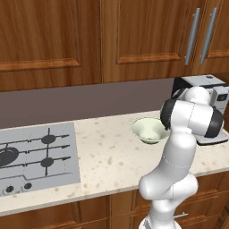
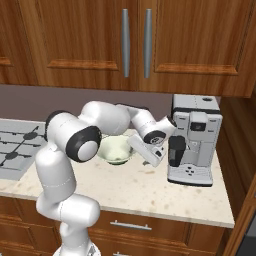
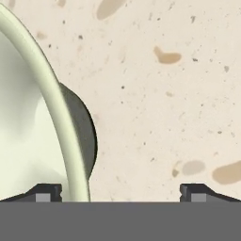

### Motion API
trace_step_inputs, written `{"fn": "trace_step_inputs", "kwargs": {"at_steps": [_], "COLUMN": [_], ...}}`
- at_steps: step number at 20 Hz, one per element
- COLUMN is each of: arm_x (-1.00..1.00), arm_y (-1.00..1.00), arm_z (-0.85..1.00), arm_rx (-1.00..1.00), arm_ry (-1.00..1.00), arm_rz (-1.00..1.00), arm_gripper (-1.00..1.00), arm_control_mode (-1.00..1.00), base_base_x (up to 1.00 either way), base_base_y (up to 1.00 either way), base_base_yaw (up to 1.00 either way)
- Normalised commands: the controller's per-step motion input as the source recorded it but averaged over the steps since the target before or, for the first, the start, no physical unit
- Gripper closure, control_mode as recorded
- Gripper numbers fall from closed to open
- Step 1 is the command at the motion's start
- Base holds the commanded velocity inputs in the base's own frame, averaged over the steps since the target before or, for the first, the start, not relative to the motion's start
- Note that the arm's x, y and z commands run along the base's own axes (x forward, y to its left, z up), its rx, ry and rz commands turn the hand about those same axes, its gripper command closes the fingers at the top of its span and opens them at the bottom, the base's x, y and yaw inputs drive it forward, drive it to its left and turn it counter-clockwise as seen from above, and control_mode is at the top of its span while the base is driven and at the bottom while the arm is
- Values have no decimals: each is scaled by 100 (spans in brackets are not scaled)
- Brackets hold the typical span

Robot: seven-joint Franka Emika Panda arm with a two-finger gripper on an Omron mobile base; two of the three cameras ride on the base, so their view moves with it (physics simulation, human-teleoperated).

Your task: Pick the cup and bowl from the counter and place them on the counter next to the sink.

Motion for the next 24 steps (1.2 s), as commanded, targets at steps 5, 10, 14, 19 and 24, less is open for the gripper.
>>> {"fn": "trace_step_inputs", "kwargs": {"at_steps": [5, 10, 14, 19, 24], "arm_x": [7, 4, 0, 2, 0], "arm_y": [9, 20, 22, 11, 0], "arm_z": [0, 0, -3, -9, 0], "arm_rx": [0, 0, 0, 0, 0], "arm_ry": [0, 0, 0, 0, 0], "arm_rz": [0, 0, 0, 0, 0], "arm_gripper": [-100, -100, -100, -100, -100], "arm_control_mode": [-100, -100, -100, -100, -100], "base_base_x": [0, 0, 0, 0, 0], "base_base_y": [0, 0, 0, 0, 0], "base_base_yaw": [0, 0, 0, 0, 0]}}
